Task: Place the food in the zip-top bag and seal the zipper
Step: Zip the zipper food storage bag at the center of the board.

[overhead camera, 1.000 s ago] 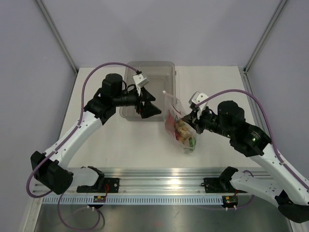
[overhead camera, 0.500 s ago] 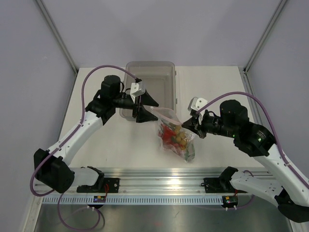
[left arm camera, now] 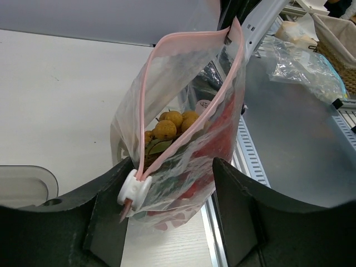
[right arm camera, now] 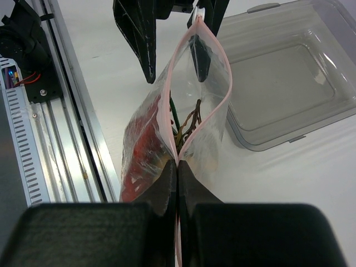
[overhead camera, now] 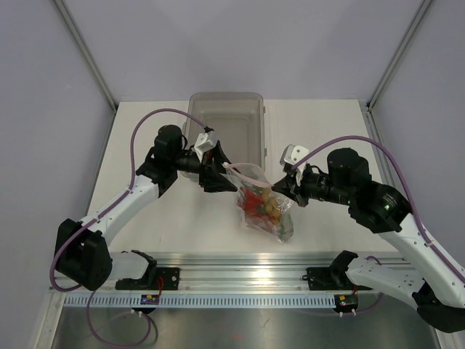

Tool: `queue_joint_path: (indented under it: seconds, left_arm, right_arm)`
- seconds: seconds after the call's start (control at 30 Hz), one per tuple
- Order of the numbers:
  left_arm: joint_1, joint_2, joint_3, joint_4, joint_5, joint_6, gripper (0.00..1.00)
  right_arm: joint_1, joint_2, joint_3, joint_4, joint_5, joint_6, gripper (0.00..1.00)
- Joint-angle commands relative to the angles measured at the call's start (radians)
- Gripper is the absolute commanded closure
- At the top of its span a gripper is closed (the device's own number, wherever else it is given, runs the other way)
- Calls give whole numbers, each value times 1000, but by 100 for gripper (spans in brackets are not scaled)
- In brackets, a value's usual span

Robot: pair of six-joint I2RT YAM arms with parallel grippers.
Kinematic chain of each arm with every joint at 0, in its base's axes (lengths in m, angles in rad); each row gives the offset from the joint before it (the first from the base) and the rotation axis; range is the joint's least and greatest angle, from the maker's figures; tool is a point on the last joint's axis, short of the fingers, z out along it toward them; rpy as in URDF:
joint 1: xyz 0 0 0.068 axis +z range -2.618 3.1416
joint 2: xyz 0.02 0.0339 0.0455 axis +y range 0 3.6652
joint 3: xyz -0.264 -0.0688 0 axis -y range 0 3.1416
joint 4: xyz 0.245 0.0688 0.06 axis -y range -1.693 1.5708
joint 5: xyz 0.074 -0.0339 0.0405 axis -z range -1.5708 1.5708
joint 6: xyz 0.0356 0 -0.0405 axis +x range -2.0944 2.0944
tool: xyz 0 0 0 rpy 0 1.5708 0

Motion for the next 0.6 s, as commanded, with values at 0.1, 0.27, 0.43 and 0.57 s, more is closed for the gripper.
queue_joint_path:
  seconds: [0.1,0.27,0.43,0.57]
  left_arm:
    - [4,-39,-9,95,50,-41,44]
    - [10,-47,8,14,42,-3,53]
    - [26,-59,9,-45,37,23,53]
    - [36,-78,-5,-42,27,23,56]
  right_arm:
    - [2,0,35,63,20,-14,100]
    - [2,-4,29,65,37,-11,100]
    - [0,-20,17,68,63,-5,100]
    - [2,-31,11,77,75,1,100]
